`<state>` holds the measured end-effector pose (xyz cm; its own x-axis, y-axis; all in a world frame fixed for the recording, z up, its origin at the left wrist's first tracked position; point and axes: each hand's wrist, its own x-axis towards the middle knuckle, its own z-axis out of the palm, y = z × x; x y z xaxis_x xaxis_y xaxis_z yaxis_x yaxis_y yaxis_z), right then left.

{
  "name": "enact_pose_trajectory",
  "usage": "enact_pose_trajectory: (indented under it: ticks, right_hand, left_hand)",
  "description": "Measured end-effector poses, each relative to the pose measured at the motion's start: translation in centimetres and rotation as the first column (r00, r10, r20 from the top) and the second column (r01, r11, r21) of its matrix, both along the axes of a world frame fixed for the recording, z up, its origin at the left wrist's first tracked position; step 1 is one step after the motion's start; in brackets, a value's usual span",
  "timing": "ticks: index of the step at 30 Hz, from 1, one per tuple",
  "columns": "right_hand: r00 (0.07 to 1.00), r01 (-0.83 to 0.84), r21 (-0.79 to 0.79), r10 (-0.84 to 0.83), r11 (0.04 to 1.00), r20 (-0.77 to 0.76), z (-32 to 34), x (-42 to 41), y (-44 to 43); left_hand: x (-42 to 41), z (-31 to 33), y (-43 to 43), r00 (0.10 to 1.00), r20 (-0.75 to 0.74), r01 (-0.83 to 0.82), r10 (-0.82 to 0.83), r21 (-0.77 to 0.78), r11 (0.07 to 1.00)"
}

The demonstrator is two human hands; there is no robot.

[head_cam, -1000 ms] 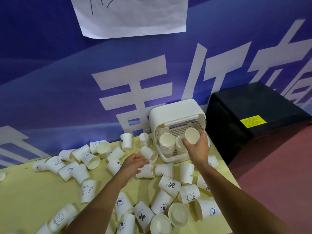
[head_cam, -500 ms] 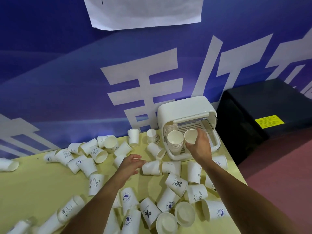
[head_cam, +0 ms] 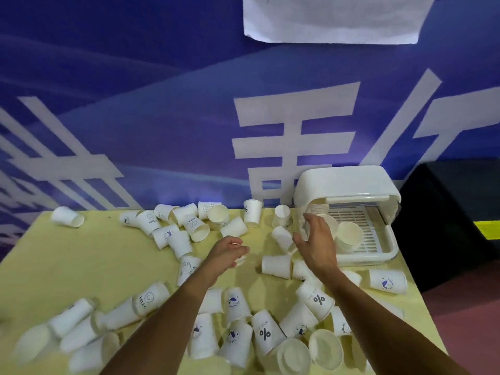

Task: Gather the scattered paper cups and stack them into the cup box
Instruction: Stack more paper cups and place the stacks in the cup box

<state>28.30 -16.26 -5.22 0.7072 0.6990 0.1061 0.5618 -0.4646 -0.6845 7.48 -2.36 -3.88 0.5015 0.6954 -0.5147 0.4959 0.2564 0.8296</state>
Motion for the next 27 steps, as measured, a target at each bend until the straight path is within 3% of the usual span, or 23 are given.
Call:
enact_pose_trajectory:
  ticks: [8, 16, 27]
  right_hand:
    - [0.968, -0.249, -0.093, 0.245, 0.964, -0.06, 0.3, -7.7, 9.2]
    - [0.896, -0.443, -0.142, 0.437, 0.885, -0.075, 0.2, -17.4, 17.5]
    - [0.825, -0.561, -0.248, 0.559, 0.79, -0.084, -1.0, -28.5, 29.0]
  left_hand:
    - [-10.9, 0.7, 5.1, 0.975, 0.009, -0.224, 0.224, 0.034, 0.974]
    - [-22.7, 0.2, 10.4, 0.887, 0.008, -0.462, 0.462, 0.041, 0.886]
    - [-35.1, -2.1, 18.1, 0.837, -0.047, -0.54, 0.545, 0.089, 0.837]
